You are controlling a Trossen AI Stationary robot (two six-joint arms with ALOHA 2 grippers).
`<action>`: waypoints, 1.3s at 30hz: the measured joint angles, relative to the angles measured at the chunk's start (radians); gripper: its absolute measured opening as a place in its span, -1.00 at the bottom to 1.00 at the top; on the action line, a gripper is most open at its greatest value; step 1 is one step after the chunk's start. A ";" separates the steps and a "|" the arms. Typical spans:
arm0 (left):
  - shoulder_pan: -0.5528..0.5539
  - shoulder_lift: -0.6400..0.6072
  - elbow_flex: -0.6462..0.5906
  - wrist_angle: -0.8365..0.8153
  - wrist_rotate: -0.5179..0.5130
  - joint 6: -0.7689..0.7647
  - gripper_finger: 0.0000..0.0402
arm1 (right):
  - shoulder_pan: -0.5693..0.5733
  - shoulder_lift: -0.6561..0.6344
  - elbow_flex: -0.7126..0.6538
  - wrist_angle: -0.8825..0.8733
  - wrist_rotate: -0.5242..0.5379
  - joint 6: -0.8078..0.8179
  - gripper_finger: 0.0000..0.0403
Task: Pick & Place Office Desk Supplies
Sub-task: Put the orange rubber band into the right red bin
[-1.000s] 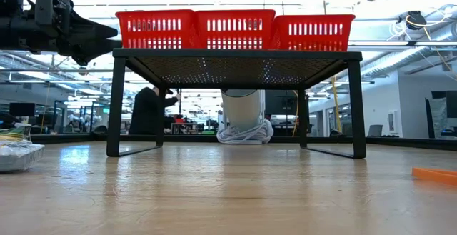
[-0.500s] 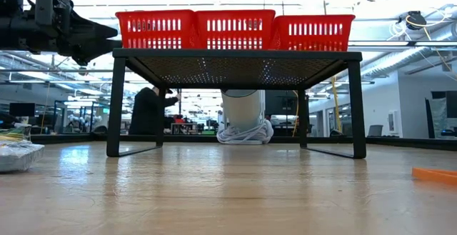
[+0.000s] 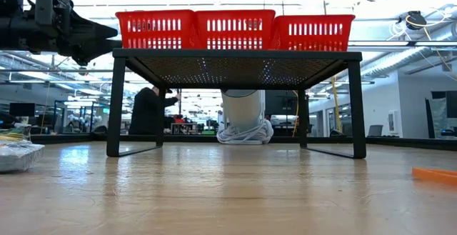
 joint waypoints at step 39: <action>0.000 0.000 0.000 0.000 0.000 0.000 0.33 | -0.095 -0.470 -0.002 0.100 0.214 -0.325 -1.00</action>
